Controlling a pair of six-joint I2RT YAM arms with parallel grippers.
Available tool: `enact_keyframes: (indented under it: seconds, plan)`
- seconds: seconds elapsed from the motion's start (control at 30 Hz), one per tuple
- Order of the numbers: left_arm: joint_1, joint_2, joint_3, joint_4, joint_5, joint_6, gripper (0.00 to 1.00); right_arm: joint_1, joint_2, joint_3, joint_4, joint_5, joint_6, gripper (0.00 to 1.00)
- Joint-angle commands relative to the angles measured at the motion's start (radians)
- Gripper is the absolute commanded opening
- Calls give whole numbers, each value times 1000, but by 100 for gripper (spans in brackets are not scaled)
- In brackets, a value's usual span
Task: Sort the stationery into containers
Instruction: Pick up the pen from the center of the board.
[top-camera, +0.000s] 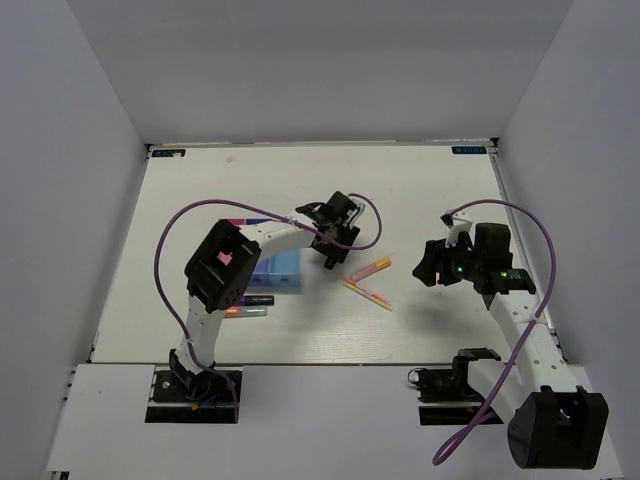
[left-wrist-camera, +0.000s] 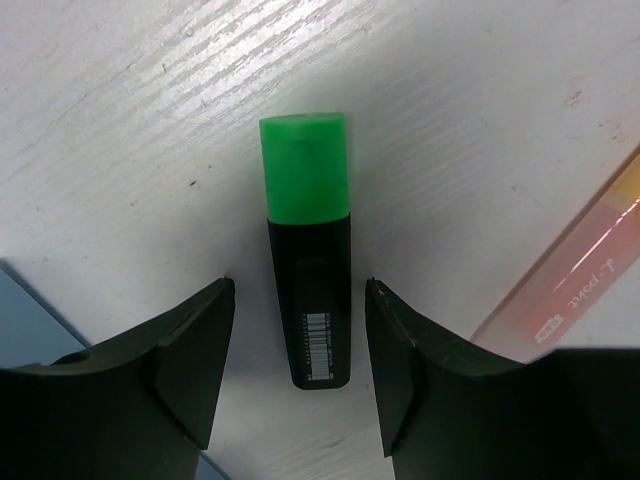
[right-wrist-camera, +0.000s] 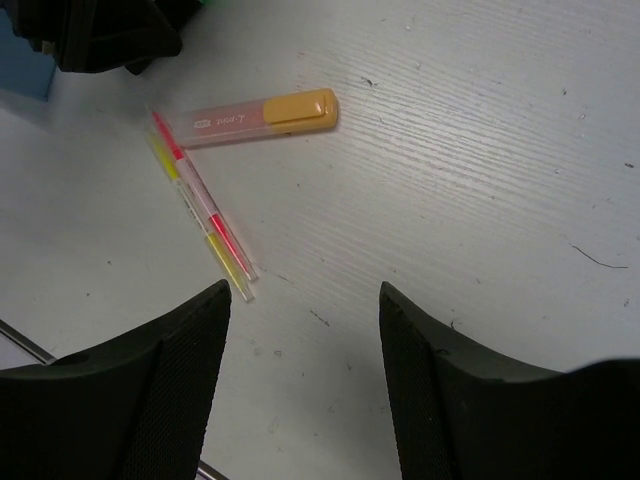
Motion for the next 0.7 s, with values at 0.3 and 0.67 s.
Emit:
enact_keyframes:
  seconds: [0.3,0.67]
  plan:
    - [-45,-4,-61,19,-132,31,30,4,-7,44,-6,6,12,64]
    - [-47,-284,-119,73,-17,-22,6,7,-12,50,-14,3,6,90]
